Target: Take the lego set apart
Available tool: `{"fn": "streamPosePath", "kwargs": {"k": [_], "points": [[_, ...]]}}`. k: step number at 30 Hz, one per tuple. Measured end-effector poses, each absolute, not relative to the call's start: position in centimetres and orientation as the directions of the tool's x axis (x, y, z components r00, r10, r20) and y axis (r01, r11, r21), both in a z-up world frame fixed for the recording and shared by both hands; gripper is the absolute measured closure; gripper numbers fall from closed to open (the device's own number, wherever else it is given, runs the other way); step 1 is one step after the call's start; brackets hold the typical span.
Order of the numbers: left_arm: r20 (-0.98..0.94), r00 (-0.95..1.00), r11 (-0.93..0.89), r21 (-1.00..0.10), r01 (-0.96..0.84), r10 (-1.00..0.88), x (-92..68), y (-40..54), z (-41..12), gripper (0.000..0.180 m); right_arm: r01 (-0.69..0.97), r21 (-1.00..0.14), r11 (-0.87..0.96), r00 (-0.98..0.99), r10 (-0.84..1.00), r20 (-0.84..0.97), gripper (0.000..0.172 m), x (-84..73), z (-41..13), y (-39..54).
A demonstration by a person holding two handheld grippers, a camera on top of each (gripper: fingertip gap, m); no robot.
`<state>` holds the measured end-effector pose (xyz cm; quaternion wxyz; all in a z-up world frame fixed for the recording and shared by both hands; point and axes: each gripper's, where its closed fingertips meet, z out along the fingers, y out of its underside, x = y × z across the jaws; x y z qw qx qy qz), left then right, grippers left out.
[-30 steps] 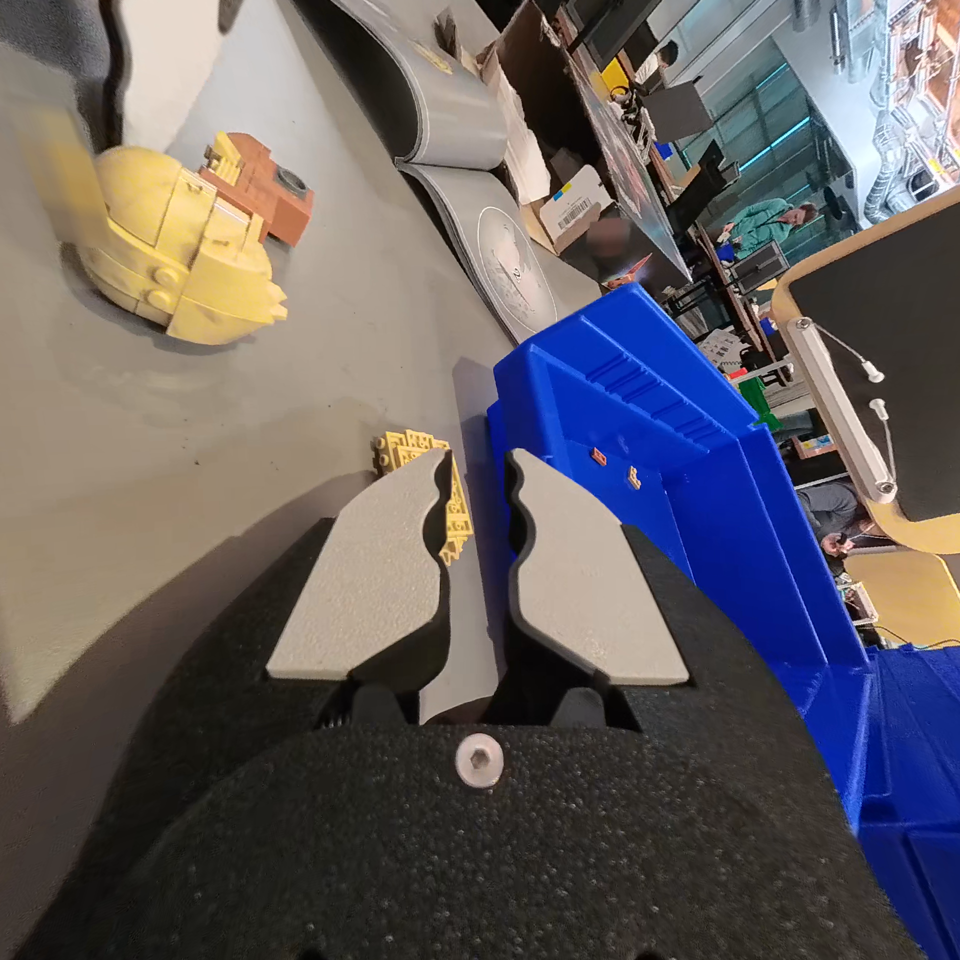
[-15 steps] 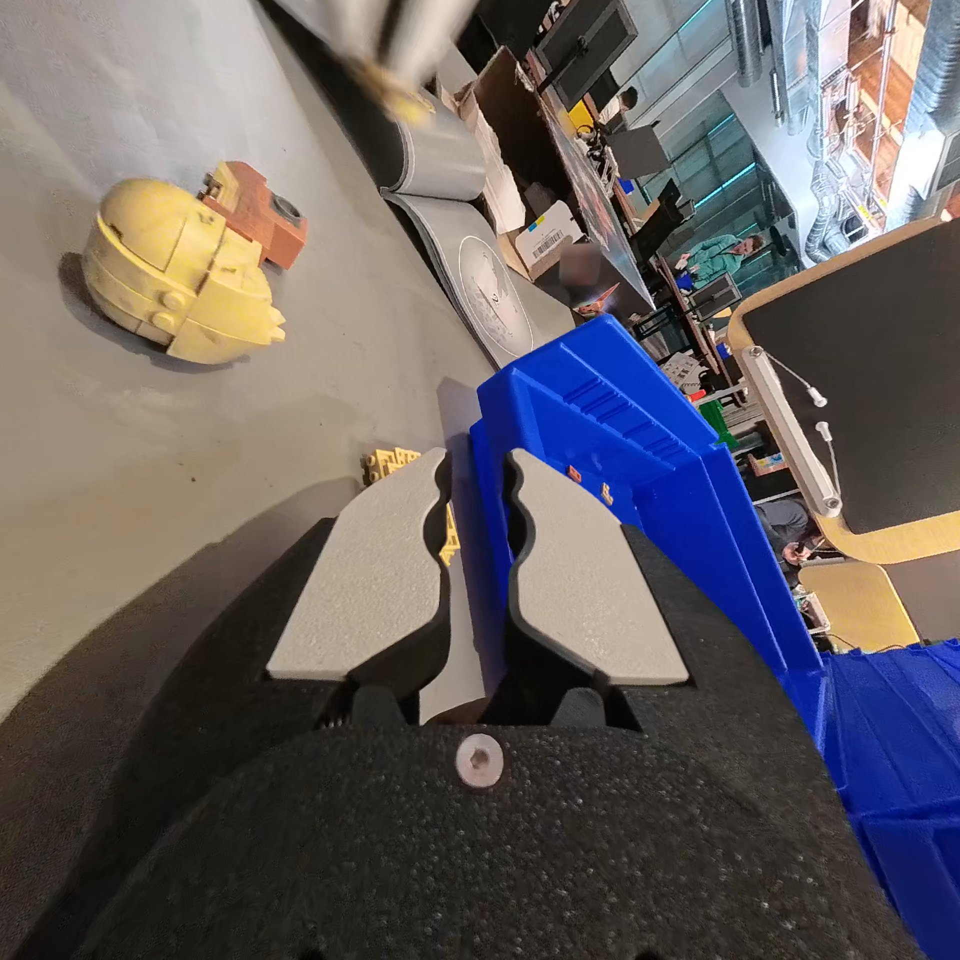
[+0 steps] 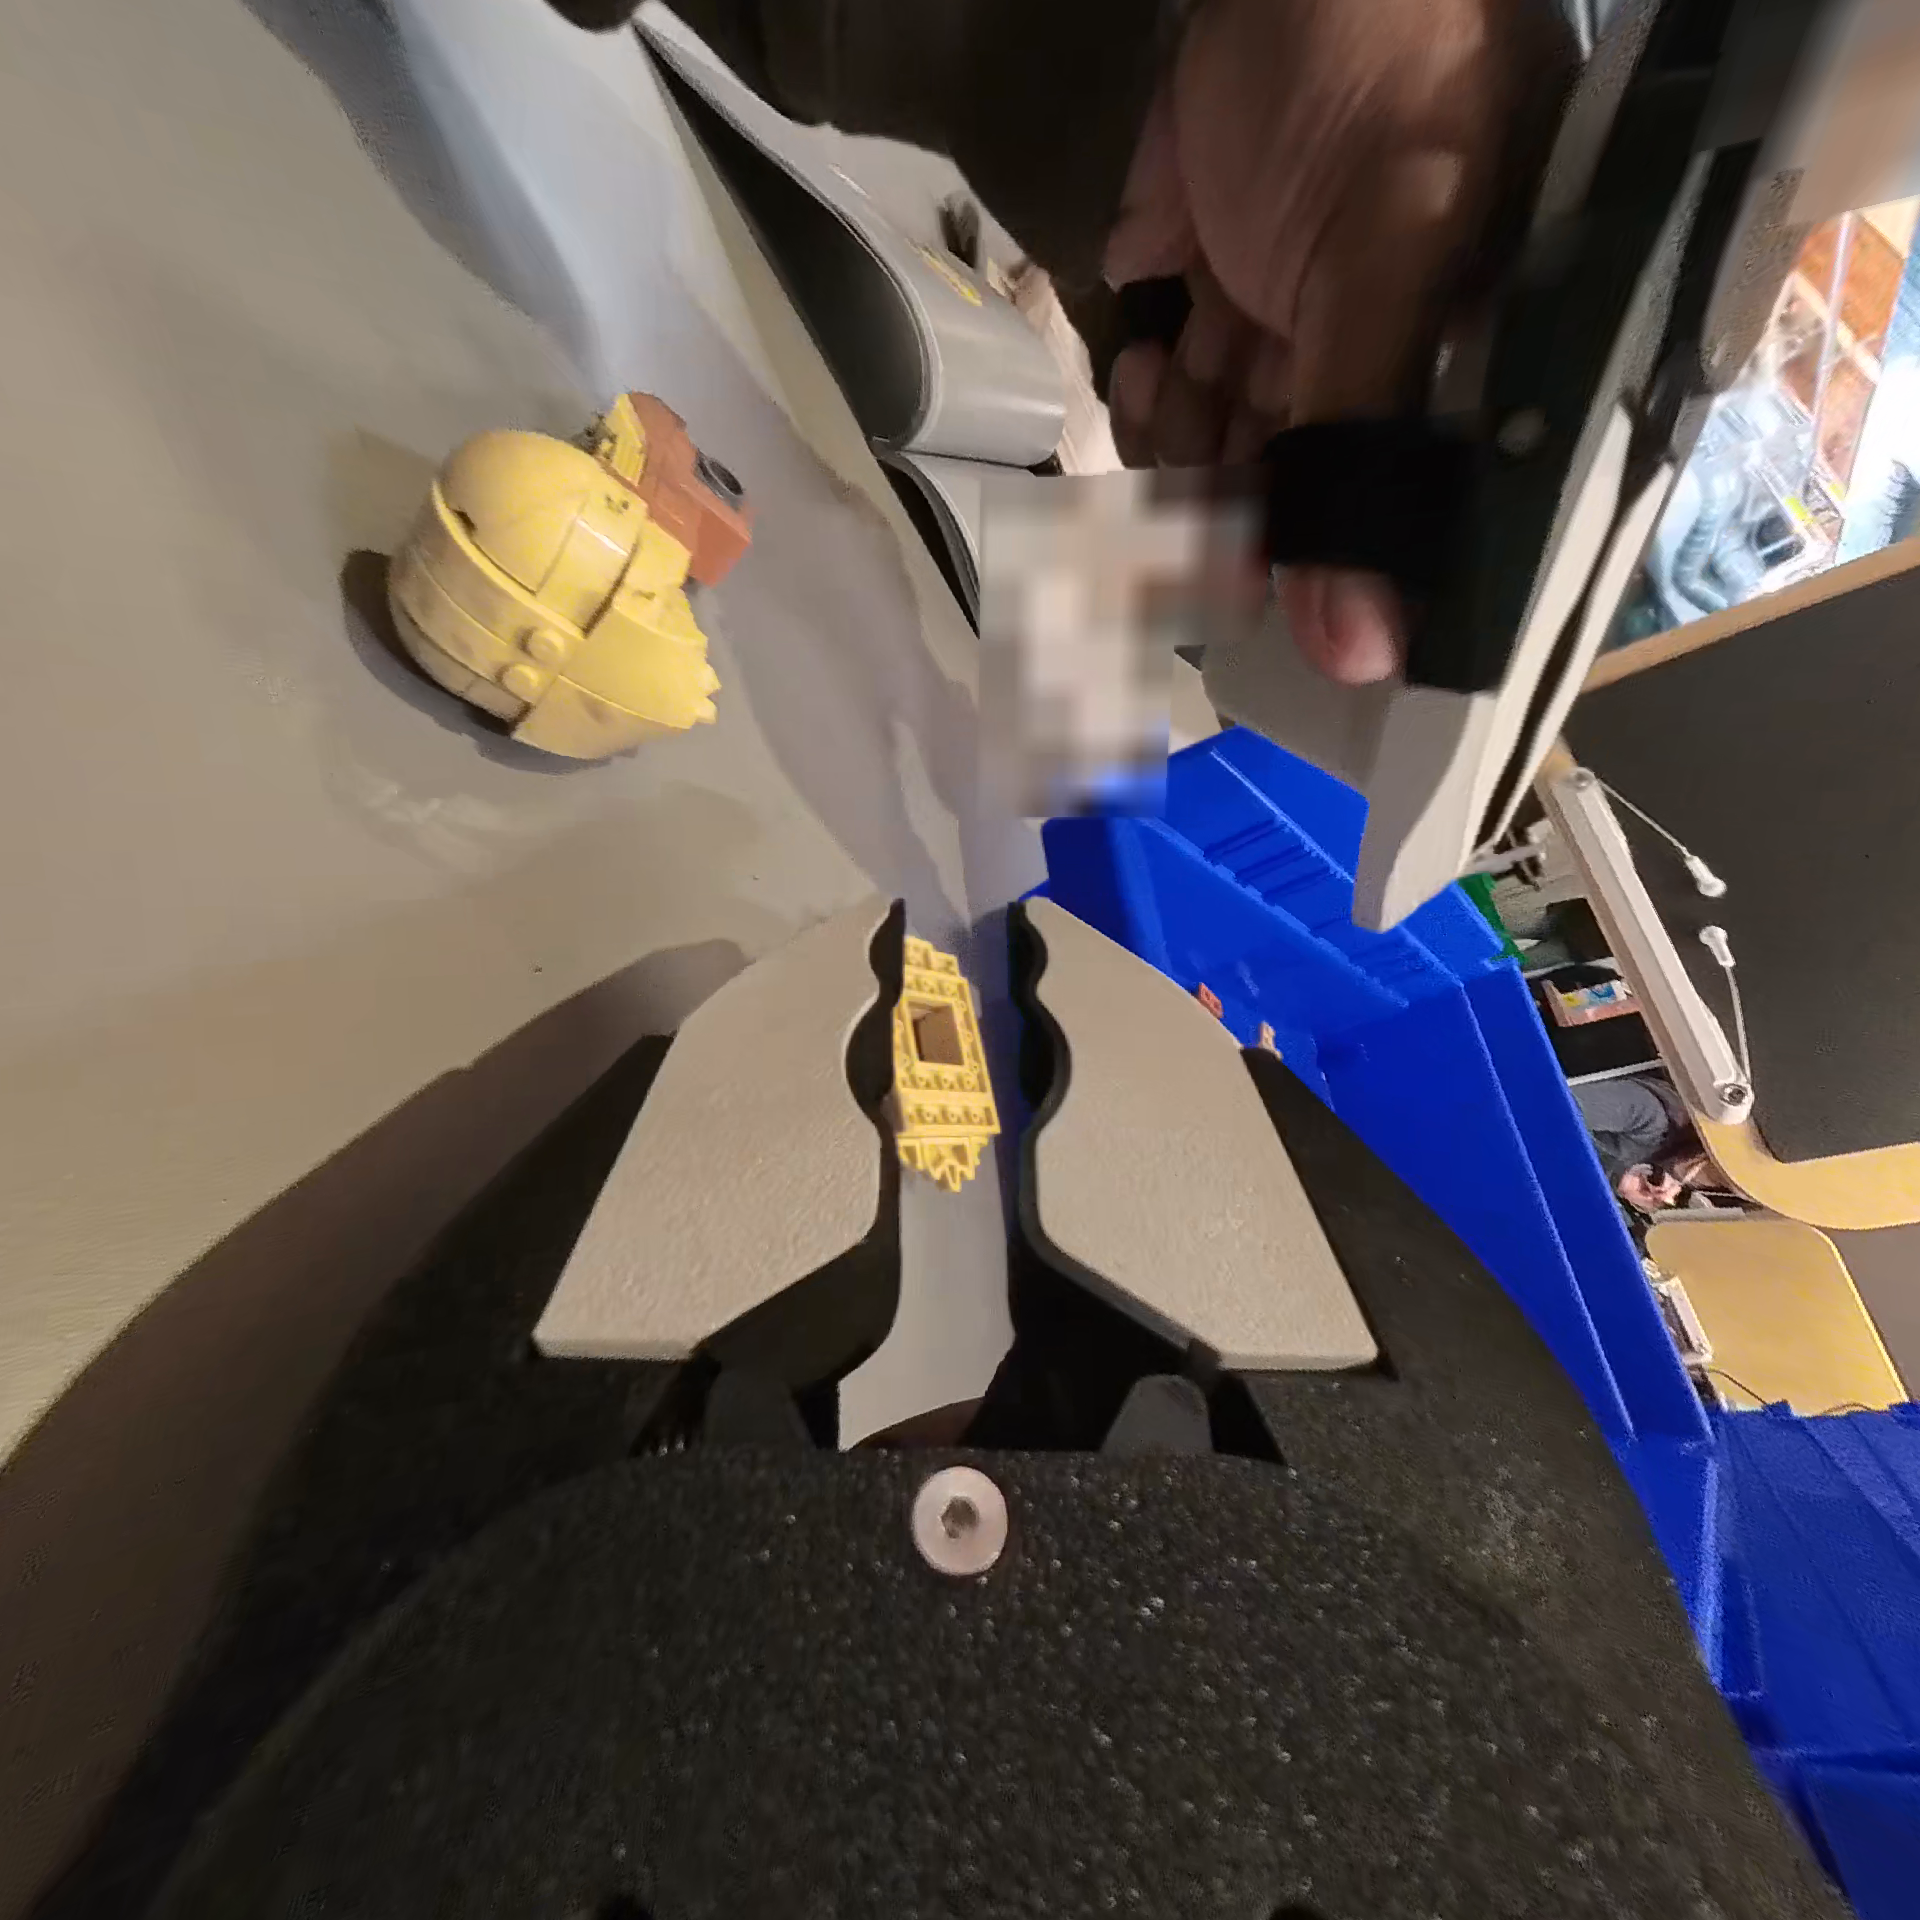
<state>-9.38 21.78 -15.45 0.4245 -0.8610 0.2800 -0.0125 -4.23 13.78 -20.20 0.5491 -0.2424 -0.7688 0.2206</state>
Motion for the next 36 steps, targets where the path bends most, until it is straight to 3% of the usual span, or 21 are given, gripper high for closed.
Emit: {"fn": "streamPosePath", "kwargs": {"k": [1, 5, 10, 14, 17, 19, 20, 24, 29, 36], "points": [[-0.222, 0.837, -0.466, -0.745, -0.476, -0.500, -9.5, 21.0, -15.4, 0.148, 0.126, -0.607, 0.785, -0.289, 0.614, 0.735, 0.153, -4.1, -20.3, 13.5], [-0.245, 0.730, -0.347, -0.755, -0.557, -0.638, -8.4, 15.5, -15.3, 0.142, 0.109, -0.621, 0.776, -0.333, 0.617, 0.713, 0.153, -3.7, -20.5, 12.2], [-0.219, 0.494, -0.272, -0.617, -0.738, -0.841, -8.1, 7.5, -20.2, 0.123, 0.099, -0.651, 0.752, -0.364, 0.637, 0.680, 0.153, -3.6, -20.6, 11.2], [-0.143, 0.466, -0.319, -0.554, -0.769, -0.873, -8.1, 5.3, -23.2, 0.121, 0.109, -0.670, 0.735, -0.364, 0.656, 0.661, 0.153, -3.8, -20.7, 11.3], [-0.156, 0.428, -0.311, -0.477, -0.822, -0.890, -7.9, 5.1, -24.9, 0.126, 0.110, -0.676, 0.728, -0.362, 0.663, 0.655, 0.153, -3.9, -20.7, 11.3], [-0.147, 0.423, -0.312, -0.474, -0.824, -0.894, -7.4, 5.3, -25.3, 0.152, 0.105, -0.672, 0.733, -0.354, 0.659, 0.663, 0.153, -3.9, -20.5, 11.4], [-0.125, 0.435, -0.328, -0.484, -0.811, -0.892, -7.1, 5.5, -25.3, 0.153, 0.100, -0.671, 0.734, -0.348, 0.658, 0.668, 0.153, -3.9, -20.3, 11.5], [0.002, 0.555, -0.435, -0.622, -0.651, -0.832, -6.2, 7.3, -24.0, 0.153, 0.069, -0.680, 0.730, -0.280, 0.669, 0.689, 0.152, -3.8, -18.5, 12.6], [0.294, 0.691, -0.510, -0.851, -0.124, -0.660, -5.7, 12.4, -17.9, 0.153, -0.013, -0.828, 0.561, -0.077, 0.825, 0.560, 0.153, -3.1, -13.3, 16.4], [0.457, 0.634, -0.363, -0.888, 0.283, -0.624, -4.4, 15.9, -13.6, 0.153, -0.001, -0.945, 0.327, -0.050, 0.944, 0.327, 0.154, -3.4, -12.9, 17.9]]}}
